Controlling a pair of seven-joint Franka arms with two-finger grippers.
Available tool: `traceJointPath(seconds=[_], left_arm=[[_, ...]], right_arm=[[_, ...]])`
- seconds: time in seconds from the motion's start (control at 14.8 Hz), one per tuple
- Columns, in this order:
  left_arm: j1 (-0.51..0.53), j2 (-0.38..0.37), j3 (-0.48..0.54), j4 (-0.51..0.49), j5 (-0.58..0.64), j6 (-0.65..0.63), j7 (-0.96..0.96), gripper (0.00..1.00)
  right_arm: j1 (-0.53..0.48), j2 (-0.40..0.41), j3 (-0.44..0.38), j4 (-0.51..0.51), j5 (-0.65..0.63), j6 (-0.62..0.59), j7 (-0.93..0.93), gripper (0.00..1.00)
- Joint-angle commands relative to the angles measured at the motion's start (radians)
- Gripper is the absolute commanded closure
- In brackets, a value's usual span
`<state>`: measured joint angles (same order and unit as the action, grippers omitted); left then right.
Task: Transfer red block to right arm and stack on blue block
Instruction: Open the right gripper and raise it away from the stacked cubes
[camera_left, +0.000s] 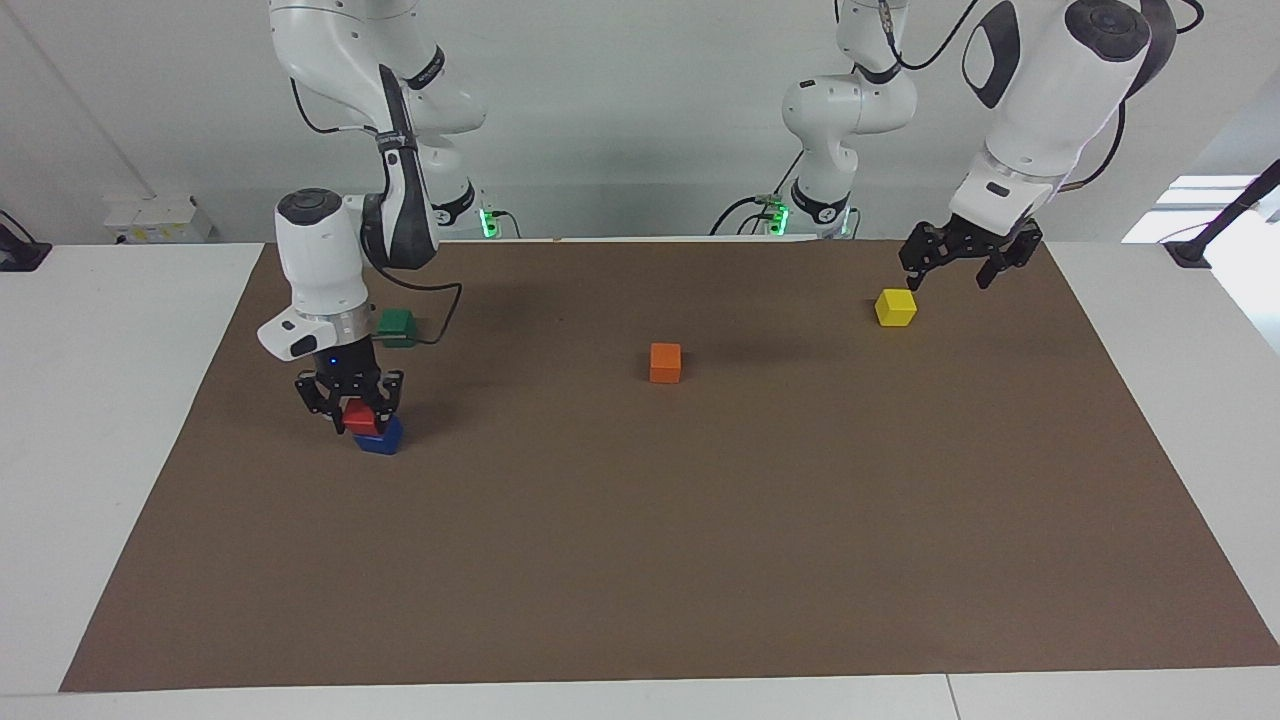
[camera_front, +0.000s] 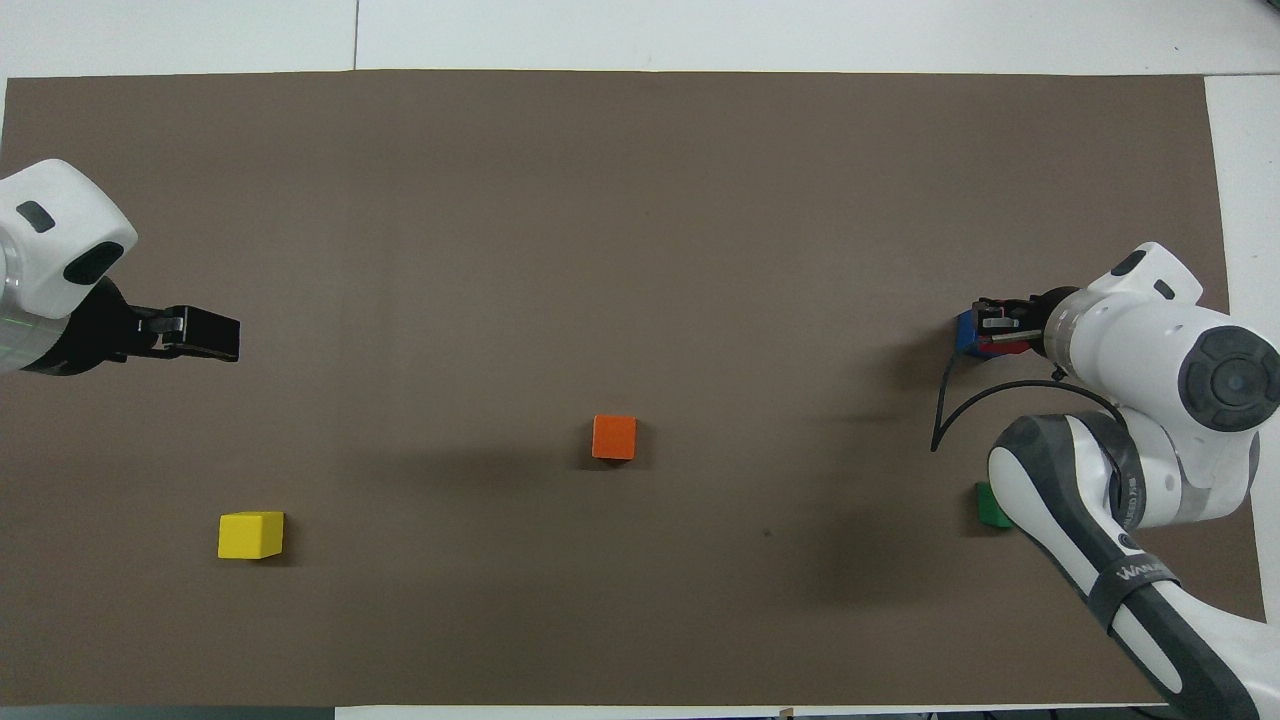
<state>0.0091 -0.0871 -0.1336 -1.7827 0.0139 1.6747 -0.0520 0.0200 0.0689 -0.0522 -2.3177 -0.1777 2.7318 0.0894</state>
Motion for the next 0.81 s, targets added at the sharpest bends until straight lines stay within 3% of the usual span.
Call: traceJointPath(seconds=[0.0, 0.27, 0.47, 0.61, 0.74], left_arm=[[0.008, -0.013, 0.000, -0.001, -0.008, -0.016, 0.006, 0.00], [0.008, -0.013, 0.000, -0.003, -0.008, -0.016, 0.006, 0.00], [0.008, -0.013, 0.000, -0.001, -0.008, -0.016, 0.006, 0.00], [0.008, -0.013, 0.000, -0.003, -0.008, -0.016, 0.006, 0.00], [0.008, -0.013, 0.000, -0.001, -0.008, -0.016, 0.006, 0.00]], right_arm=[[-0.008, 0.011, 0.005, 0.003, -0.028, 0.022, 0.033, 1.00], [-0.009, 0.011, 0.005, 0.003, -0.028, 0.019, 0.032, 1.00], [-0.009, 0.011, 0.005, 0.003, -0.028, 0.016, 0.032, 0.56], [-0.009, 0.011, 0.006, 0.003, -0.028, 0.016, 0.035, 0.42], [-0.009, 0.011, 0.006, 0.003, -0.028, 0.016, 0.041, 0.35]])
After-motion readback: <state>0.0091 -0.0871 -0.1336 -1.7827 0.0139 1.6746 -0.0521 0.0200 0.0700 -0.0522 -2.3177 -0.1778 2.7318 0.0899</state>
